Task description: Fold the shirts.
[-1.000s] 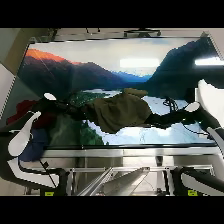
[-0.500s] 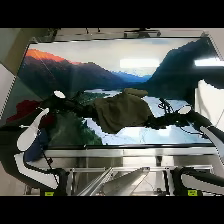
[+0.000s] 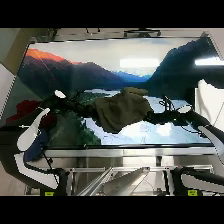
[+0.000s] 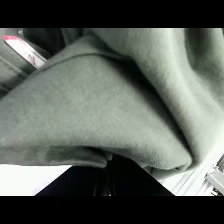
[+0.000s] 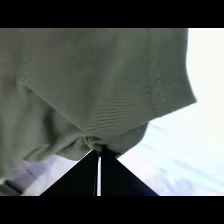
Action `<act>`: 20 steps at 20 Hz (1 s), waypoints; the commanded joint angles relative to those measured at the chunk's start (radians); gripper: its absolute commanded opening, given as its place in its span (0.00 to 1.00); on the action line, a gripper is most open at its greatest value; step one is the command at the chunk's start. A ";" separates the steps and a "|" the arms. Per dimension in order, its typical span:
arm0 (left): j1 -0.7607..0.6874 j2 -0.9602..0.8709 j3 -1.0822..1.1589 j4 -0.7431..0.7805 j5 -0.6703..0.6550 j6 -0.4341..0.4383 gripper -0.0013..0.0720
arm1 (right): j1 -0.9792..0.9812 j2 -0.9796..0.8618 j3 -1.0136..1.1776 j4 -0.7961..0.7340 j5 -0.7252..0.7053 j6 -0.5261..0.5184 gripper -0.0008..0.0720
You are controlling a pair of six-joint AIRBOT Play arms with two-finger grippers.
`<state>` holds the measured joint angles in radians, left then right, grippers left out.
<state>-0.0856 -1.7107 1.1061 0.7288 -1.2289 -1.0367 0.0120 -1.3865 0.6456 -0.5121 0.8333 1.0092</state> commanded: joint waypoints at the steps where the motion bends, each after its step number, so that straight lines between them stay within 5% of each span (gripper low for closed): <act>1: 0.001 0.003 0.001 0.001 0.004 0.001 0.05 | -0.001 0.008 0.011 0.166 0.037 -0.098 0.03; 7: 0.073 0.242 0.104 -0.142 -0.118 0.048 0.05 | -0.037 0.246 0.207 0.203 0.170 -0.127 0.03; 11: 0.187 0.445 0.523 -0.302 -0.257 -0.019 0.05 | -0.156 0.449 0.635 0.199 0.181 -0.105 0.03; 16: 0.291 0.559 1.040 -0.301 -0.198 -0.075 0.05 | -0.301 0.529 1.039 0.115 0.185 -0.017 0.03; 20: 0.402 0.686 0.878 -0.302 -0.186 -0.066 0.05 | -0.307 0.545 1.061 0.112 0.222 -0.005 0.03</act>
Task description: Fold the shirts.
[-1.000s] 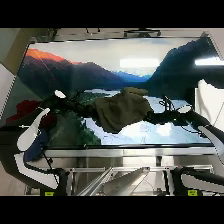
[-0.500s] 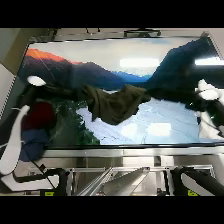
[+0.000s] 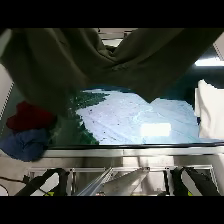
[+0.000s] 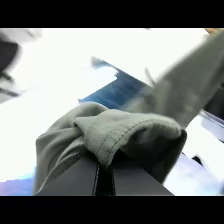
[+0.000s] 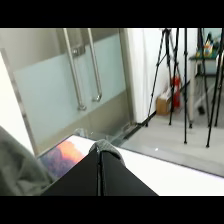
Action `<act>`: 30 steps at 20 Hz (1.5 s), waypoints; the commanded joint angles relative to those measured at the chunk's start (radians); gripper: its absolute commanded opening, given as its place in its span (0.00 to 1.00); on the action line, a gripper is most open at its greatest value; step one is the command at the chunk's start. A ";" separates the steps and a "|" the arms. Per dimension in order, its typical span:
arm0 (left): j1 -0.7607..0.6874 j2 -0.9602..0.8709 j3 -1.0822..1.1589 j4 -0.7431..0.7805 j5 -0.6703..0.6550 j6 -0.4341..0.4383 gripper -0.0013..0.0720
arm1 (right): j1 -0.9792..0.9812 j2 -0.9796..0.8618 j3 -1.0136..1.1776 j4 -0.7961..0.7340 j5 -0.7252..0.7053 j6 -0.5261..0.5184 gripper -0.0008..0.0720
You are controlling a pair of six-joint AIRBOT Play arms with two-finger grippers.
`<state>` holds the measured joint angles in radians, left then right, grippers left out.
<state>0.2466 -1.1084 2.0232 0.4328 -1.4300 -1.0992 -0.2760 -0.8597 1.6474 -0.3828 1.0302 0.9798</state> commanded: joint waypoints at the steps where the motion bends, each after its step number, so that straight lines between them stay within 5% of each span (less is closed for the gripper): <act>1: 0.086 0.108 -0.111 -0.006 0.015 0.003 0.05 | -0.019 0.010 0.056 -0.017 0.053 0.036 0.03; 5: 0.047 0.099 -0.346 -0.006 0.014 0.056 0.05 | 0.033 -0.088 0.006 -0.027 0.138 0.074 0.03; 8: -0.044 -0.040 -0.459 -0.005 0.018 0.101 0.05 | 0.128 -0.212 -0.083 -0.173 0.122 0.110 0.03; 11: -0.107 -0.291 -0.516 0.085 0.026 0.113 0.05 | 0.188 -0.402 -0.181 -0.327 0.049 0.154 0.03; 16: -0.109 -0.761 -0.389 0.133 0.105 0.147 0.08 | 0.211 -0.793 -0.214 -0.320 -0.137 0.158 0.04; 17: -0.092 -0.842 -0.307 0.133 0.084 0.127 0.40 | 0.206 -0.842 -0.211 -0.301 -0.180 0.158 0.17; 18: -0.074 -0.915 -0.210 0.134 0.042 0.081 0.48 | 0.194 -0.877 -0.203 -0.266 -0.185 0.158 0.47; 19: -0.049 -0.968 -0.118 0.134 -0.024 0.044 0.48 | 0.180 -0.888 -0.198 -0.246 -0.164 0.158 0.57; 20: -0.023 -0.999 -0.040 0.140 -0.101 0.011 0.48 | 0.160 -0.880 -0.195 -0.241 -0.123 0.153 0.54; 22: 0.031 -1.009 0.065 0.179 -0.220 -0.095 0.48 | 0.109 -0.832 -0.196 -0.246 -0.003 0.127 0.50; 24: 0.077 -0.937 -0.006 0.184 -0.235 -0.104 0.48 | 0.060 -0.772 -0.207 -0.278 0.115 0.130 0.50; 26: 0.103 -0.838 -0.172 0.262 -0.240 -0.095 0.48 | 0.029 -0.703 -0.285 -0.346 0.192 0.138 0.40; 30: 0.102 -0.594 -0.711 0.467 -0.174 -0.042 0.48 | -0.022 -0.485 -0.676 -0.437 0.193 0.145 0.41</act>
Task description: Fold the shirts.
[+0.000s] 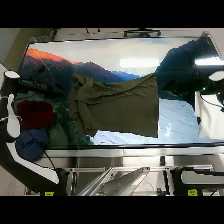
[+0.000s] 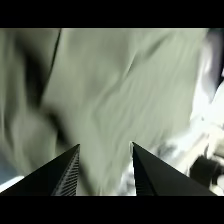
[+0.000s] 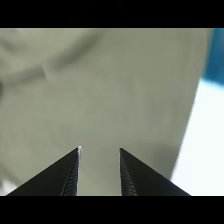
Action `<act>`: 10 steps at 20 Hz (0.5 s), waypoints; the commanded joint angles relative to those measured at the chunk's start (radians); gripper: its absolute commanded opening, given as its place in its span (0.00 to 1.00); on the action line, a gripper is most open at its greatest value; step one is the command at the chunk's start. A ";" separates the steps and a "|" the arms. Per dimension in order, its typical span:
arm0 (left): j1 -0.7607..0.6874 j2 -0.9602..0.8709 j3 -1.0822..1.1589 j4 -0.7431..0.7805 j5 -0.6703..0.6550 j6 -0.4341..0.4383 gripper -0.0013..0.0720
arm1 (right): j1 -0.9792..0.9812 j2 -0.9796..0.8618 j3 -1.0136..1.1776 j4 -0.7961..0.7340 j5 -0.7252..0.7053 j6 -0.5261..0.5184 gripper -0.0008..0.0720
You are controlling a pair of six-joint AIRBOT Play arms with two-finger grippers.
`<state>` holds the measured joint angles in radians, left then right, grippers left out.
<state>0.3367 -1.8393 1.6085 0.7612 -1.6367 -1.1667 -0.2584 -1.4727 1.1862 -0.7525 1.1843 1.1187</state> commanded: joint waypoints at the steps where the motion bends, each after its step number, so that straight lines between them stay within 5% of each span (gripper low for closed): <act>1: 0.017 0.187 -0.420 0.177 0.094 0.024 0.48 | -0.063 0.188 -0.311 -0.068 0.021 0.013 0.44; 3: 0.040 0.257 -0.585 0.217 0.176 0.023 0.48 | -0.111 0.286 -0.450 -0.067 -0.029 0.039 0.65; 7: 0.066 0.313 -0.726 0.193 0.340 0.026 0.48 | -0.177 0.384 -0.571 -0.066 -0.074 0.033 0.65; 10: 0.045 0.312 -0.734 0.060 0.477 0.113 0.48 | -0.174 0.388 -0.602 -0.063 -0.073 0.034 0.65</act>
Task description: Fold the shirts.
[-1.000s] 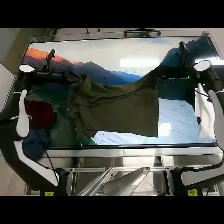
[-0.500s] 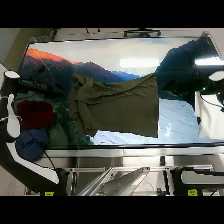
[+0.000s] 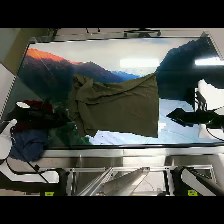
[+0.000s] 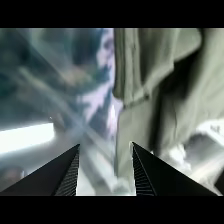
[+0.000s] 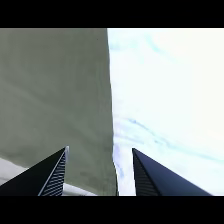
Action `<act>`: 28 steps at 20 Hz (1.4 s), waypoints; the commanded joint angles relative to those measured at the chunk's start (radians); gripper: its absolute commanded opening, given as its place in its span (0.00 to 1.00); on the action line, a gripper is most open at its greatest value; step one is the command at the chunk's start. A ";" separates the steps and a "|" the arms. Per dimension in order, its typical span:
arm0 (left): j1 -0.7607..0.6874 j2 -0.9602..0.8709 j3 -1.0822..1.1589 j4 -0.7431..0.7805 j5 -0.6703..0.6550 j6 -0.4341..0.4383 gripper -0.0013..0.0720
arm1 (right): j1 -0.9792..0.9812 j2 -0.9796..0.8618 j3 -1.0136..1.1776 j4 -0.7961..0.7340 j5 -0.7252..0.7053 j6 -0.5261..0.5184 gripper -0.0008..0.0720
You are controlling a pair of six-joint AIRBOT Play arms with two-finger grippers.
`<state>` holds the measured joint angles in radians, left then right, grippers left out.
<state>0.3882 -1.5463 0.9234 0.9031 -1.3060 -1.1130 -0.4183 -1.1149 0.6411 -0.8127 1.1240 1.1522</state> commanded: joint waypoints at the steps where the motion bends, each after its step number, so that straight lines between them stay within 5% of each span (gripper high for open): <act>1: -0.019 0.019 -0.035 -0.136 0.186 0.085 0.48 | -0.014 0.030 -0.068 -0.003 -0.013 0.000 0.68; 8: -0.113 0.019 0.064 -0.216 0.316 0.130 0.47 | -0.014 0.029 -0.181 0.005 -0.095 0.000 0.72; 15: -0.126 -0.064 0.067 -0.225 0.217 0.140 0.47 | 0.067 -0.105 -0.194 0.123 -0.122 -0.060 0.72; 18: -0.126 -0.081 0.068 -0.224 0.207 0.140 0.22 | 0.195 -0.164 -0.194 0.161 -0.125 -0.060 0.71; 22: -0.124 -0.080 0.093 -0.223 0.187 0.140 0.22 | 0.262 -0.190 -0.194 0.181 -0.125 -0.061 0.66; 23: -0.124 -0.080 0.100 -0.223 0.177 0.140 0.06 | 0.262 -0.190 -0.194 0.182 -0.125 -0.068 0.66; 24: -0.124 -0.080 0.105 -0.223 0.169 0.140 0.06 | 0.262 -0.190 -0.194 0.182 -0.124 -0.068 0.66; 25: -0.124 -0.080 0.106 -0.224 0.163 0.140 0.06 | 0.262 -0.190 -0.194 0.188 -0.122 -0.071 0.53; 26: -0.124 -0.080 0.107 -0.224 0.157 0.140 0.06 | 0.262 -0.190 -0.194 0.205 -0.122 -0.089 0.26; 28: -0.124 -0.080 0.121 -0.224 0.131 0.140 0.06 | 0.262 -0.188 -0.182 0.244 -0.114 -0.116 0.05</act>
<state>0.2634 -1.6257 1.0290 0.6796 -1.1416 -0.9733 -0.1631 -1.3033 0.4484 -0.6189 0.9939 1.0695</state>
